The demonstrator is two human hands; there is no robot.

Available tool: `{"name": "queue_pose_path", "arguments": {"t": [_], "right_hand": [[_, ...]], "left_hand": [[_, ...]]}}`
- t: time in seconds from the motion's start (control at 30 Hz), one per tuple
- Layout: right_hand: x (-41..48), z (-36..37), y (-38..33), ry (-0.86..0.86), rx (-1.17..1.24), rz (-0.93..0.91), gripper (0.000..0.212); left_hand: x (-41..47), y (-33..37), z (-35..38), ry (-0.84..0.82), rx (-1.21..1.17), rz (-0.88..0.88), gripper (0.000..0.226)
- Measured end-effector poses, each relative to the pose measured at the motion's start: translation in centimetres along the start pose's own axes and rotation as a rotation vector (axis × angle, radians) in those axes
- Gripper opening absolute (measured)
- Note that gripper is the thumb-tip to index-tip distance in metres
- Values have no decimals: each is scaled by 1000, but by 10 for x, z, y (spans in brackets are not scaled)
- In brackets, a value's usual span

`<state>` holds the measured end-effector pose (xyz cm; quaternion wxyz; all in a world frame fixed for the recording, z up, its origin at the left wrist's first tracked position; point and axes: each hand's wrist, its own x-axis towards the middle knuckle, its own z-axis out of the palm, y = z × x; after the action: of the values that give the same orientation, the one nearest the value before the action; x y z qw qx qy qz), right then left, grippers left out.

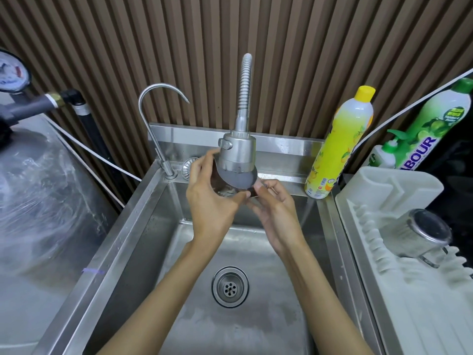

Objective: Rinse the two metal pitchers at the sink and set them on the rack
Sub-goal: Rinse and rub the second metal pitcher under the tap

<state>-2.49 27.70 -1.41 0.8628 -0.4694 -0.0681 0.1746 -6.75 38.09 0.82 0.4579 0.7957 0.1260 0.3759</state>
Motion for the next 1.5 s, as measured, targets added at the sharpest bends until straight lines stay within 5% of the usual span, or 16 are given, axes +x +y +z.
{"name": "queue_pose_path", "arguments": {"t": [0.27, 0.47, 0.63, 0.77, 1.23, 1.4, 1.5], "right_hand": [[-10, 4, -5, 193, -295, 79, 20], [-1, -5, -8, 312, -828, -143, 28], [10, -7, 2, 215, -1301, -302, 5], [19, -15, 15, 99, -1447, -434, 13], [23, -20, 32, -119, -1517, -577, 22], [23, -21, 27, -9, -1457, -663, 15], [25, -29, 20, 234, -1102, -459, 16]], "left_hand": [[-4, -5, -5, -93, 233, -148, 96], [-5, -31, 0, -360, 34, -456, 55], [-6, -45, 8, -668, -102, -647, 33], [-7, -60, 21, -698, -83, -687, 33], [-11, -91, 45, -716, -99, -782, 43], [-15, -92, 42, -742, -124, -796, 47], [-20, -88, 37, -719, -242, -779, 69]]}}
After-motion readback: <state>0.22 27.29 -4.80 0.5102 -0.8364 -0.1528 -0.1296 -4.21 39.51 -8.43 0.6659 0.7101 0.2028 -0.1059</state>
